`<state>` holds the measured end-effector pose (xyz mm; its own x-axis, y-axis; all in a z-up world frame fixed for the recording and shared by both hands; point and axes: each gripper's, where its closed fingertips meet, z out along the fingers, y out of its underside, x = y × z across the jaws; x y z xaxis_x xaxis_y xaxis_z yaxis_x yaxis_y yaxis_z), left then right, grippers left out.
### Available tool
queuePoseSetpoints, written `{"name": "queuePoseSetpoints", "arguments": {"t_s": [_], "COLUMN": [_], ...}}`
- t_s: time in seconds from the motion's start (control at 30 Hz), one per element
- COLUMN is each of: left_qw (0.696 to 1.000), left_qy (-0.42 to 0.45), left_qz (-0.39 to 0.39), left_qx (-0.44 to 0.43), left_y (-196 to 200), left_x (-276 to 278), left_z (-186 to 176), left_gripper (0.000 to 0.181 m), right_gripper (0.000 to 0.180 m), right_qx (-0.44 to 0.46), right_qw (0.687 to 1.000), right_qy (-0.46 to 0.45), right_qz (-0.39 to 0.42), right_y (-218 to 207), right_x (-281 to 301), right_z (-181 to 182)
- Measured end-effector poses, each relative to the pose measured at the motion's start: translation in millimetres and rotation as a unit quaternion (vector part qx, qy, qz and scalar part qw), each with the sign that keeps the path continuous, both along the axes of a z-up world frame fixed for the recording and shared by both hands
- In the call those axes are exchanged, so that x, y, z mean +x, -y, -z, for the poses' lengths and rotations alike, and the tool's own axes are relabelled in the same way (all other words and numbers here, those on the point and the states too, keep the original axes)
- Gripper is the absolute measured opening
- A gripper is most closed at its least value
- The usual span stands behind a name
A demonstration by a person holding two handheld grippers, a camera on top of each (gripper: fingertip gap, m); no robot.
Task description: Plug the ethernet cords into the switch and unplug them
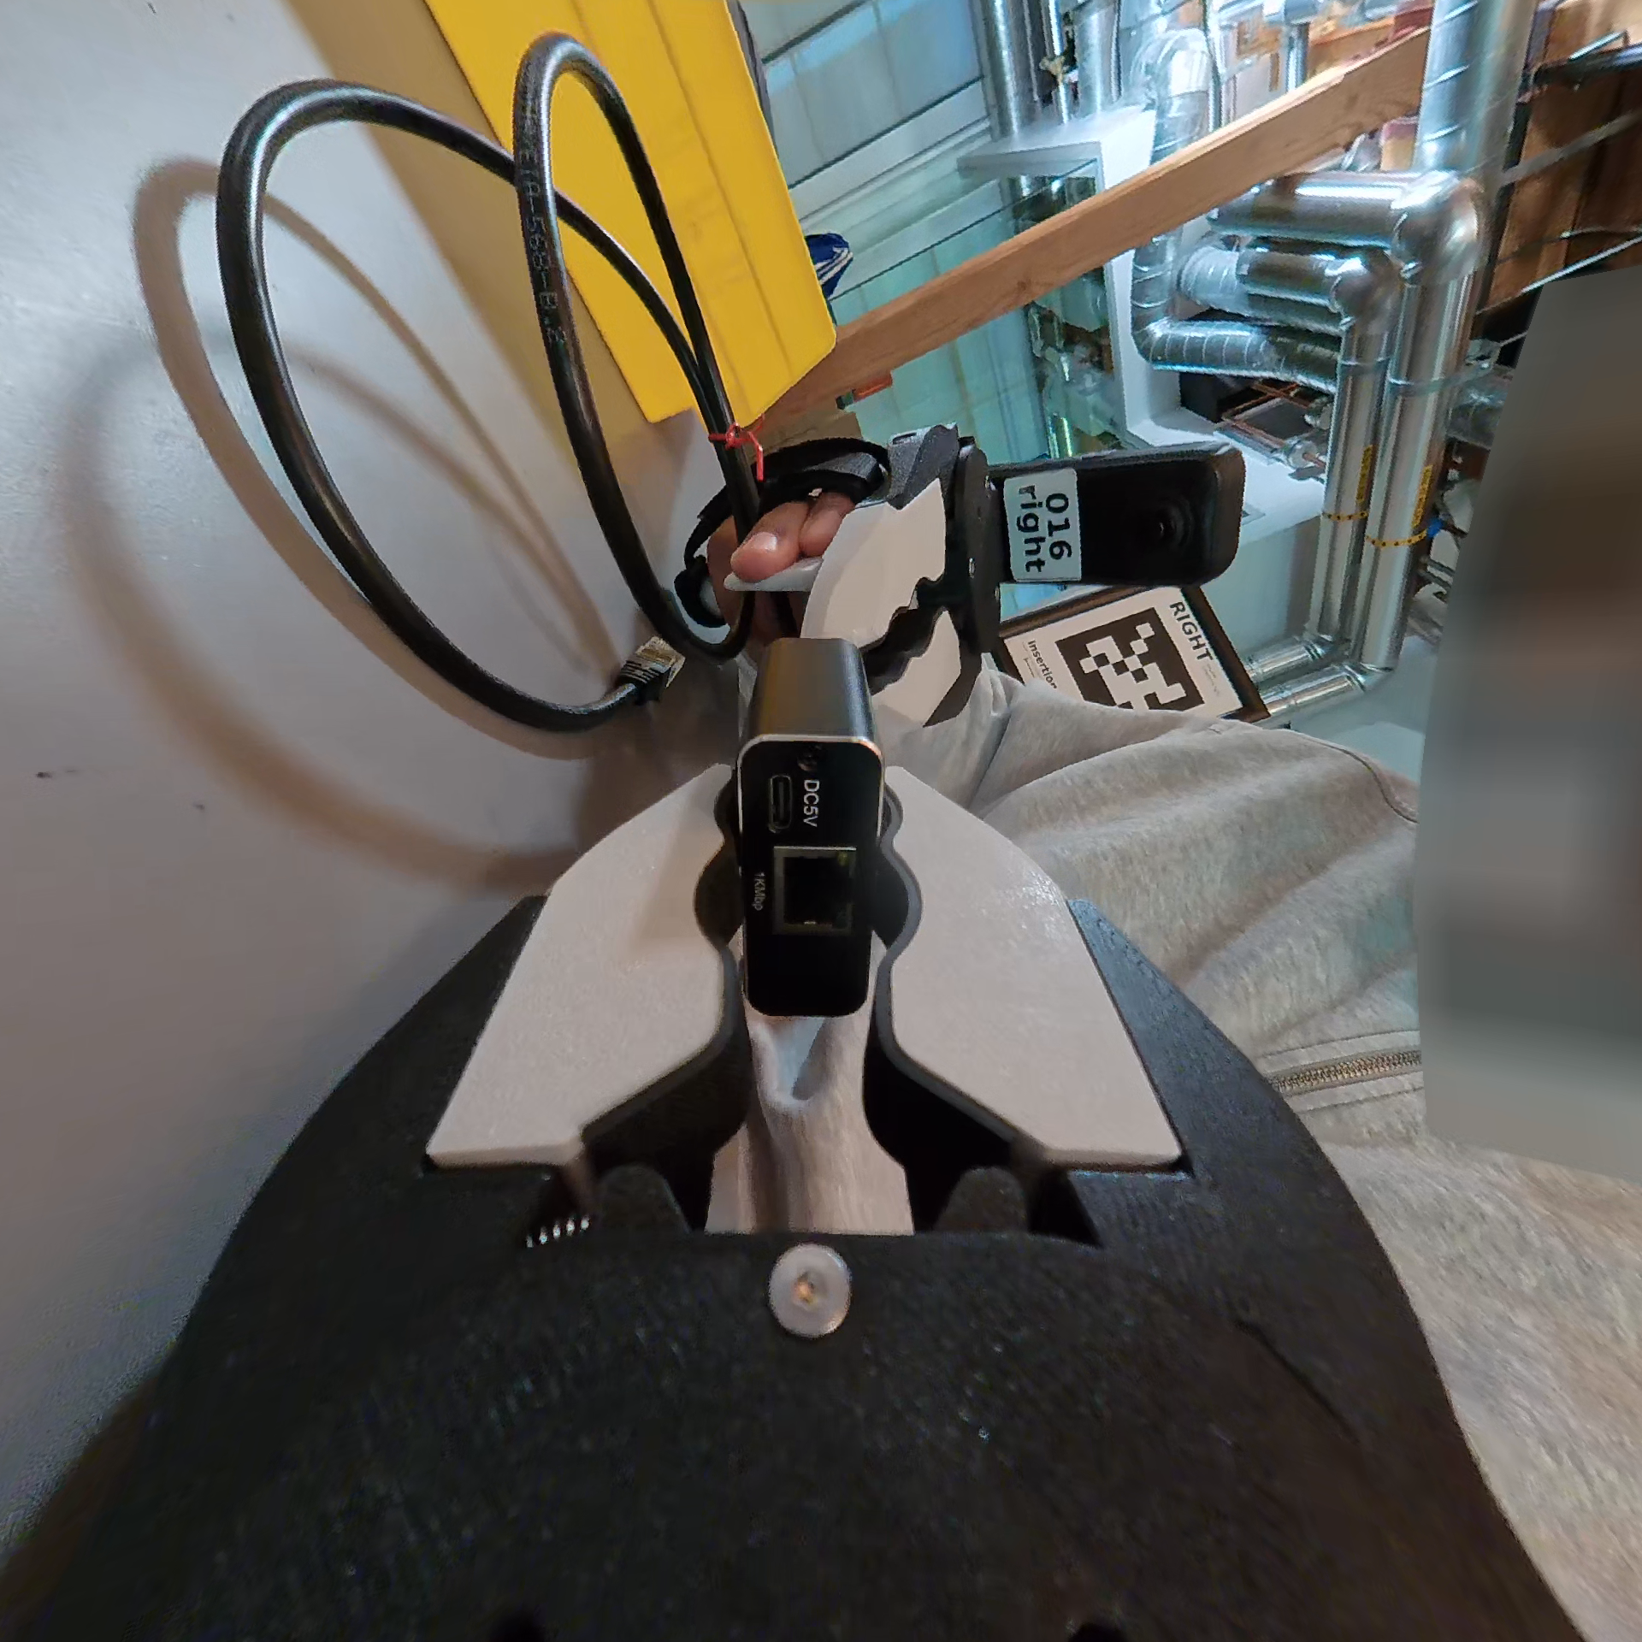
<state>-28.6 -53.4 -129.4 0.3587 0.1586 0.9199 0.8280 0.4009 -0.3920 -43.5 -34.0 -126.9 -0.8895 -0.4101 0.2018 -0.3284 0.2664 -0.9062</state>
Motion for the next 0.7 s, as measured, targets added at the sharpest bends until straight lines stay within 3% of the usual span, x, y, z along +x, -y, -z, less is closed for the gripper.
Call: {"name": "queuePoseSetpoints", "arguments": {"t_s": [0.3,0.57,0.7], "left_qw": [0.999,1.000,0.999], "left_qy": [0.005,-0.004,-0.012], "left_qz": [0.033,-0.014,-0.046], "left_qx": [-0.013,0.001,-0.005], "left_y": [-7.8,0.4,8.5], "left_x": [6.4,-4.3,-12.2], "left_z": [3.1,-1.7,-2.0], "left_gripper": [0.025,0.025,0.024], "right_gripper": [0.010,0.011,0.022], "right_qx": [-0.001,-0.011,-0.044], "right_qw": [1.000,1.000,0.997], "right_qy": [0.009,0.011,0.038], "right_qz": [-0.022,0.010,0.040], "right_y": [-2.3,6.2,14.2], "right_x": [5.1,-5.1,-11.2], "right_z": [0.3,-4.2,-16.4]}}
